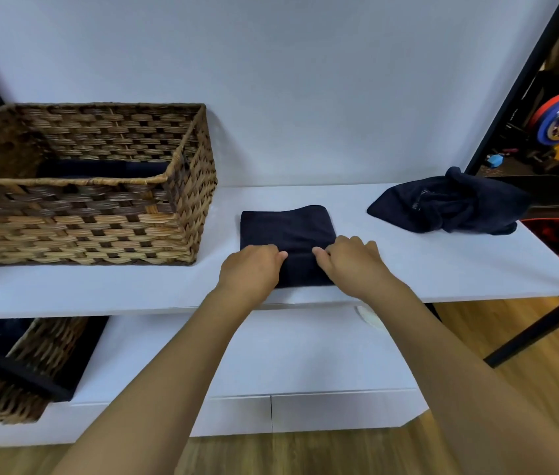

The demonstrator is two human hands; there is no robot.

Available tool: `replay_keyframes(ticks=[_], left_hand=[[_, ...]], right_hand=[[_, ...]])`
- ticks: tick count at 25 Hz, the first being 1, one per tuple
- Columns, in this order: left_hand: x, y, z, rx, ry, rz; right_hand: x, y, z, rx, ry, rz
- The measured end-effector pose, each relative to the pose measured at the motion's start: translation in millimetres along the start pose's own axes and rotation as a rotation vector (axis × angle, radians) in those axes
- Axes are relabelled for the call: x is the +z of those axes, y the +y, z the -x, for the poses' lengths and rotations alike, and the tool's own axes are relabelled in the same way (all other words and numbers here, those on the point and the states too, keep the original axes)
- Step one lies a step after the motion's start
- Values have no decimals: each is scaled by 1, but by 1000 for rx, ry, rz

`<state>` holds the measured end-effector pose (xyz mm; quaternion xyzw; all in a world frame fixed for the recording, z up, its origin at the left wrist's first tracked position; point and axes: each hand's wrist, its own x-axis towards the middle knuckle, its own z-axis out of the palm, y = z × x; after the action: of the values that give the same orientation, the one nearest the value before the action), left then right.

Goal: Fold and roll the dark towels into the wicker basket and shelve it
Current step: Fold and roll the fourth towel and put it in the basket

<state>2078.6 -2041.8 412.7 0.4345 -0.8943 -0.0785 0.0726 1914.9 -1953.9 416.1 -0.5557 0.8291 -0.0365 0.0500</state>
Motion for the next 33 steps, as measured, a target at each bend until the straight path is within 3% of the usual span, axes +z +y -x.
replay_keyframes(ticks=[2, 4, 5, 7, 8, 10, 14, 19, 22, 26, 29, 31, 33], left_hand=[[2, 8, -4, -2, 144, -92], [14, 20, 9, 124, 318, -85], [27, 22, 16, 219, 447, -31], [47, 16, 29, 310, 532, 148], [49, 10, 31, 324, 522, 207], [50, -5, 37, 348, 422, 233], [46, -25, 36, 391, 365, 181], [39, -30, 28, 352, 293, 225], [25, -23, 26, 318, 264, 190], [2, -24, 29, 226, 50, 262], [-8, -14, 5, 92, -66, 55], [-8, -6, -12, 28, -6, -95], [2, 0, -13, 42, 242, -105]], right_hand=[[-2, -6, -12, 80, 24, 40], [1, -15, -11, 82, 187, 150], [4, -23, -7, 18, 300, 180], [17, -41, 3, -242, 523, -8], [25, -49, 9, -382, 494, -178], [39, -54, 24, -433, 240, -343], [49, -6, 20, -337, 347, -58], [47, 31, 22, -278, 325, -249], [36, 29, 23, -227, 314, -219], [19, 23, 28, -233, 162, -158], [-5, 18, 14, -101, -13, -375], [-11, 11, 3, 6, -5, -428], [-4, 1, -9, -1, 190, -159]])
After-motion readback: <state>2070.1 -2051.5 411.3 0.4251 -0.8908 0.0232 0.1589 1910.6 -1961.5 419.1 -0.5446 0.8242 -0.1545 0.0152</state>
